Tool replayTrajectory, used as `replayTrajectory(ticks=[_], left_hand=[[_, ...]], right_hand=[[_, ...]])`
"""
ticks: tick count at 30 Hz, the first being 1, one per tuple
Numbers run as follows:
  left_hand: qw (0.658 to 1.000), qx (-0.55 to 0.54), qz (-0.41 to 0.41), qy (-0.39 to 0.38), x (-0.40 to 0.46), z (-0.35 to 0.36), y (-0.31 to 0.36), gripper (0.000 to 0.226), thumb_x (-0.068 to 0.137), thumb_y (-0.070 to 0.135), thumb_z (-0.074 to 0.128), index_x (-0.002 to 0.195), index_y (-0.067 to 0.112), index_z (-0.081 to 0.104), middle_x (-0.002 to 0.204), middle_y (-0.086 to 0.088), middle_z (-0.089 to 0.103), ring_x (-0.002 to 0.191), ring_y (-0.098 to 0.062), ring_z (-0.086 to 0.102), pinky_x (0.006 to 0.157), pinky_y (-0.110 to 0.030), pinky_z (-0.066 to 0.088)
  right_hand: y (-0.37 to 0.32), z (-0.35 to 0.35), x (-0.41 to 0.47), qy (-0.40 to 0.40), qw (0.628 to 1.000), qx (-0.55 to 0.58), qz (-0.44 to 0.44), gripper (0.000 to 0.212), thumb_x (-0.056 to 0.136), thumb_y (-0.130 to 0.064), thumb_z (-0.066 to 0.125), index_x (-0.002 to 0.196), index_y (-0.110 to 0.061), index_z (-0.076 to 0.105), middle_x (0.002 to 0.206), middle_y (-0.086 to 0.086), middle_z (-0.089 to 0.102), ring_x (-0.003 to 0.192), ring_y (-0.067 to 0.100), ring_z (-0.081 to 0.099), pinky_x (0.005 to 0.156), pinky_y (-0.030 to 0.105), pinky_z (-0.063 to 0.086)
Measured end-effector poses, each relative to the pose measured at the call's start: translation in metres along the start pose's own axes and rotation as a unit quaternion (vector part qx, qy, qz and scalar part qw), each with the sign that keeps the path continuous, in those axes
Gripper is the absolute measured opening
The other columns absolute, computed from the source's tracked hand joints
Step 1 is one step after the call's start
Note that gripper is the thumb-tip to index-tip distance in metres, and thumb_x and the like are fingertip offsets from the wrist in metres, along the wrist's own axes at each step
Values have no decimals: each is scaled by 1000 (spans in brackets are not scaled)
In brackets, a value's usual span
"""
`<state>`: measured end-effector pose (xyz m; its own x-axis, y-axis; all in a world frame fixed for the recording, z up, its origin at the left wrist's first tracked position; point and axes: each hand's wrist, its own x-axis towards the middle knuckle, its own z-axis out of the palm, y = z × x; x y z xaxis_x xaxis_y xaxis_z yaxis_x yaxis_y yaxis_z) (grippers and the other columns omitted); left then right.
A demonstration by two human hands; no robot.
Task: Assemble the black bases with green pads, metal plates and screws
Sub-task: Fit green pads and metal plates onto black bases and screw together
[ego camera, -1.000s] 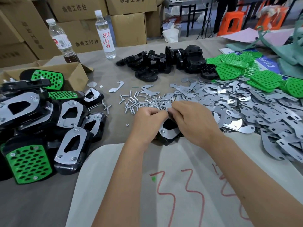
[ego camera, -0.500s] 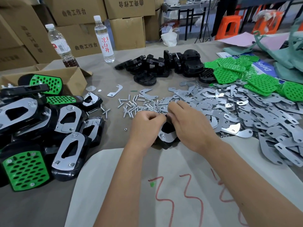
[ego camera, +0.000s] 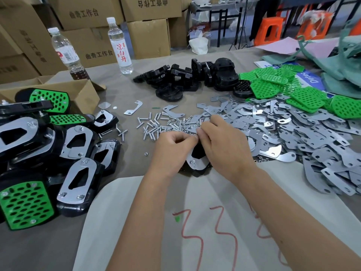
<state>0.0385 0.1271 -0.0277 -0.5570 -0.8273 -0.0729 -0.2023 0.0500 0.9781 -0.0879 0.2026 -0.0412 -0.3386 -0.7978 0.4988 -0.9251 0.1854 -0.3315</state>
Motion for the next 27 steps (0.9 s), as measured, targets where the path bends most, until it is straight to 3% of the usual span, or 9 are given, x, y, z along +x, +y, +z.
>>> replayTrajectory(ticks=[4, 7, 10, 13, 18, 23, 27], left_hand=[[999, -46, -1, 2, 2, -3, -3, 17, 92, 23, 76, 84, 9, 80, 85, -15, 77, 73, -23, 67, 74, -43, 55], [995, -87, -27, 40, 6, -3, -6, 17, 95, 19, 74, 80, 13, 81, 86, -12, 79, 74, -22, 69, 80, -43, 56], [993, -101, -34, 47, 7, -1, -6, 15, 100, 16, 67, 93, 12, 79, 92, -11, 80, 82, -24, 72, 91, -50, 57], [990, -128, -35, 52, 7, 1, -4, 20, 103, 14, 61, 89, 13, 76, 91, -9, 79, 83, -24, 70, 89, -49, 56], [969, -233, -69, 36, 5, 12, 1, 15, 100, 6, 60, 88, 13, 66, 76, -1, 75, 70, -17, 71, 72, -35, 54], [963, -255, -78, 42, 4, 16, 3, 17, 98, 9, 66, 82, 15, 69, 79, -4, 77, 70, -21, 72, 64, -32, 55], [961, -260, -78, 46, 2, 15, 5, 12, 99, 8, 64, 90, 9, 72, 86, -9, 78, 79, -26, 72, 75, -38, 56]], right_hand=[[7, -3, 1, 17, 994, 105, 31, 38, 107, -43, 42, 74, -23, 43, 76, -8, 45, 72, 18, 44, 63, 37, 32], [15, -6, -2, -15, 987, 156, 17, 25, 105, -40, 43, 91, -20, 51, 88, -9, 51, 81, 18, 50, 72, 38, 41], [19, -7, -3, -17, 978, 206, -12, 6, 103, -18, 57, 97, -21, 55, 99, -6, 48, 87, 14, 52, 78, 30, 46], [20, -4, -1, 18, 956, 293, 5, 14, 98, -7, 64, 100, -21, 62, 101, -7, 53, 88, 13, 56, 76, 17, 43], [20, -3, 0, 46, 925, 371, 71, 16, 94, -5, 72, 94, -21, 76, 97, -3, 57, 86, 19, 57, 73, 27, 51], [22, -11, 0, 44, 874, 471, 114, 18, 91, -2, 77, 99, -18, 73, 98, 20, 60, 56, 17, 58, 53, 27, 51], [19, -12, 0, 62, 882, 458, 89, 18, 90, 2, 76, 96, -15, 77, 106, 18, 61, 61, 15, 59, 52, 28, 53]])
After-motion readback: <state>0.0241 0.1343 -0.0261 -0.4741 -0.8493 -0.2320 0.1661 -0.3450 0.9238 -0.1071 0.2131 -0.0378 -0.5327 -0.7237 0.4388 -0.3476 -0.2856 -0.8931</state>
